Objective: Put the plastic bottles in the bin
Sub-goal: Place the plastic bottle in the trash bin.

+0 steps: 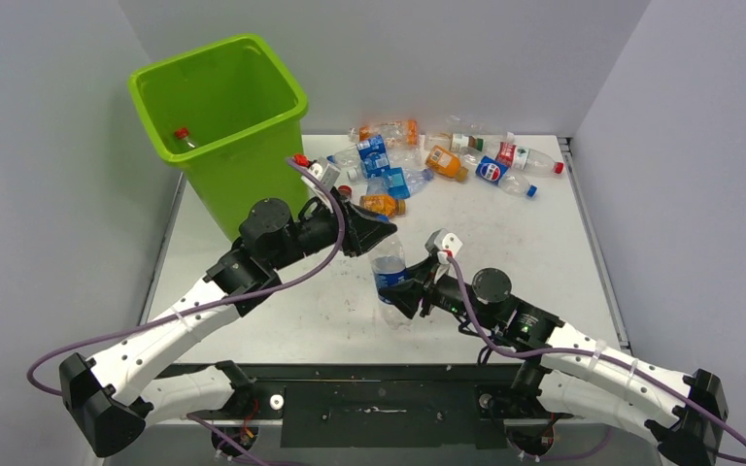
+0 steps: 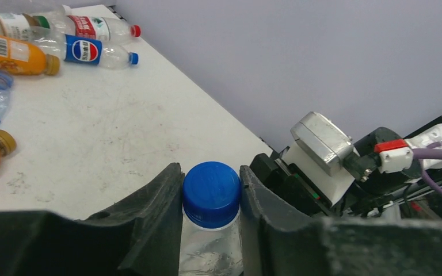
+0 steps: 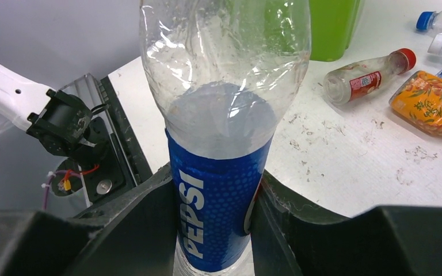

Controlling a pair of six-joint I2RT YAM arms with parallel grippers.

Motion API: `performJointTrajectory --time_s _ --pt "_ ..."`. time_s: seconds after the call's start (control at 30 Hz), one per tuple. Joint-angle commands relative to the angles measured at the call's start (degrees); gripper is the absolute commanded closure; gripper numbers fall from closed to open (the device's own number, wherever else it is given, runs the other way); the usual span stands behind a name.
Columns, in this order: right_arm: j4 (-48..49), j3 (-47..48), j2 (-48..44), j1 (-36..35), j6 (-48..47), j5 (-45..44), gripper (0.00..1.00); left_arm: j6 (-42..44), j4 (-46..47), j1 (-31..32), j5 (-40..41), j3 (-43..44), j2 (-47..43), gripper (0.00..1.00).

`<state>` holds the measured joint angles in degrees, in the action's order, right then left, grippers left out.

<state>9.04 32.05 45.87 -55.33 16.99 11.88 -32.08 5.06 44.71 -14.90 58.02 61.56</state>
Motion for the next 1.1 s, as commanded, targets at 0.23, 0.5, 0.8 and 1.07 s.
performJointTrajectory --time_s 0.23,0.5,0.8,1.07 --pt "-0.9 4.4 -1.8 -1.0 1.3 -2.3 0.09 3.5 0.9 0.0 -1.0 2.9 -1.7 1.0" --pt "-14.8 18.6 -7.9 -1.0 0.3 -6.3 0.1 12.8 -4.5 -6.7 13.3 11.7 -8.2 1.0" --pt "-12.5 5.6 -18.0 -1.0 7.7 -23.3 0.1 24.2 7.5 -19.5 27.8 25.7 -4.6 1.0" --pt "-18.6 -0.4 -16.8 -0.9 16.6 -36.4 0.1 30.9 20.6 -26.1 37.5 33.4 7.6 1.0"
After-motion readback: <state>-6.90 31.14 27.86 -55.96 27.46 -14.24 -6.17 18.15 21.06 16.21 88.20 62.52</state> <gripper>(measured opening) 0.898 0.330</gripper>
